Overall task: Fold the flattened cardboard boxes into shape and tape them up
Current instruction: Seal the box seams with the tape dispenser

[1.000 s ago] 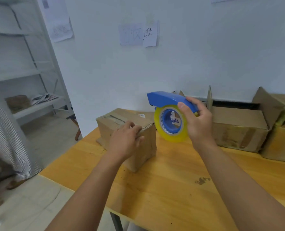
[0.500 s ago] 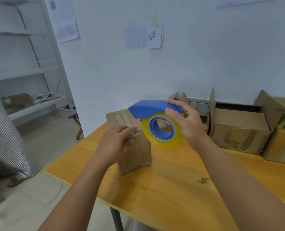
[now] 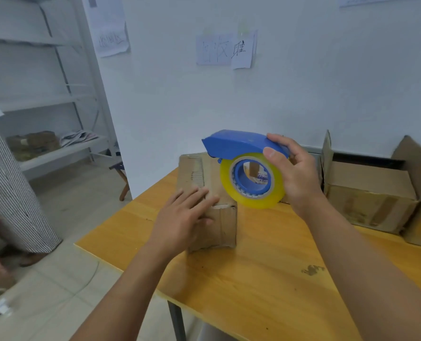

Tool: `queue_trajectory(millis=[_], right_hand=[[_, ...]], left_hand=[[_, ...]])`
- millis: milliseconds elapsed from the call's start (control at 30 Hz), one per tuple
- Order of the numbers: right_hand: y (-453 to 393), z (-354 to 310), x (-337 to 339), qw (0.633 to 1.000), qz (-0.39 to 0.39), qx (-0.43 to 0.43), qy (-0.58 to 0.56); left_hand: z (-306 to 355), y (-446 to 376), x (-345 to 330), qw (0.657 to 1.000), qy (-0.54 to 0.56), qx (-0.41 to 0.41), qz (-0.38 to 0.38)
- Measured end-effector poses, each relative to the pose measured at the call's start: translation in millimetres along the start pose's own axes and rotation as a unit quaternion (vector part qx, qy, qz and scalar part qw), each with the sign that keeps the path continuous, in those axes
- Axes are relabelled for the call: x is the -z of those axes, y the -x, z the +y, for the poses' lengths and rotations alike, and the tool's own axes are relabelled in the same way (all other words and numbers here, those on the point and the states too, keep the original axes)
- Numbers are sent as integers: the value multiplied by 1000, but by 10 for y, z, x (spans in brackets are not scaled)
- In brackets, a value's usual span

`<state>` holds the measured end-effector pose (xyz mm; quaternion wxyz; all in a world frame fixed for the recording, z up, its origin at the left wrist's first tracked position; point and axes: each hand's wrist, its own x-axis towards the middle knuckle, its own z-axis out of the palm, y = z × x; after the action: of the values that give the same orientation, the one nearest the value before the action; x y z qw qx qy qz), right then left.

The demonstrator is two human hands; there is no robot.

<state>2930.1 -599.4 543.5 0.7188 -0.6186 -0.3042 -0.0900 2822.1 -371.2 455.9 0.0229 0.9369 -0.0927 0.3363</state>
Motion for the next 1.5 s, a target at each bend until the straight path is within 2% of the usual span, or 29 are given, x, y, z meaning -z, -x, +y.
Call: queue_trajectory(millis=[67,200,400,467,533,567,633,700,767,800,867,933,1033,1167,1233,1300,1500], right_hand=[[11,-12,55,1000,-20,-7,-11],[31,-2,131,998,-59,-21,13],[40,44,261,999,-31,-43,12],[36,53,286,998,-35,-47,4],[31,50,281,998,-42,-48,-8],[28,46,272,998,-47,-47,-13],[17,31,249,997,-55,-45,-23],[-3,16,223,996,-61,-45,-38],[-25,11,203,995,-65,-49,-57],[-37,9,200,995,-66,-49,-64],[-52,11,196,994,-74,-49,-68],[-59,6,190,993,-85,-47,-64],[-64,0,172,993,-93,-44,-61],[-78,-15,164,993,-93,-39,-62],[-82,-17,167,993,-94,-39,-60],[-80,-24,166,993,-98,-37,-57],[-81,-71,168,991,-122,-27,-40]], left_hand=[[-23,-5,9,999,32,-12,-30],[-67,-80,-3,995,73,18,-73],[-56,-175,-22,991,103,62,-62],[-39,-216,-10,990,96,67,-80],[-54,-270,45,980,135,90,-119],[-71,-307,96,965,188,117,-139],[-95,-390,217,915,317,194,-153],[-98,-469,296,887,365,257,-118],[-66,-568,350,865,392,310,-52],[-48,-629,385,837,429,339,-26],[-23,-753,465,756,525,391,-13],[-40,-839,536,693,596,404,-35],[-78,-897,570,633,665,391,-61],[-92,-888,541,547,747,372,-57],[-104,-873,526,521,766,374,-49],[-125,-855,541,516,765,382,-50],[-227,-796,602,553,722,399,-115]])
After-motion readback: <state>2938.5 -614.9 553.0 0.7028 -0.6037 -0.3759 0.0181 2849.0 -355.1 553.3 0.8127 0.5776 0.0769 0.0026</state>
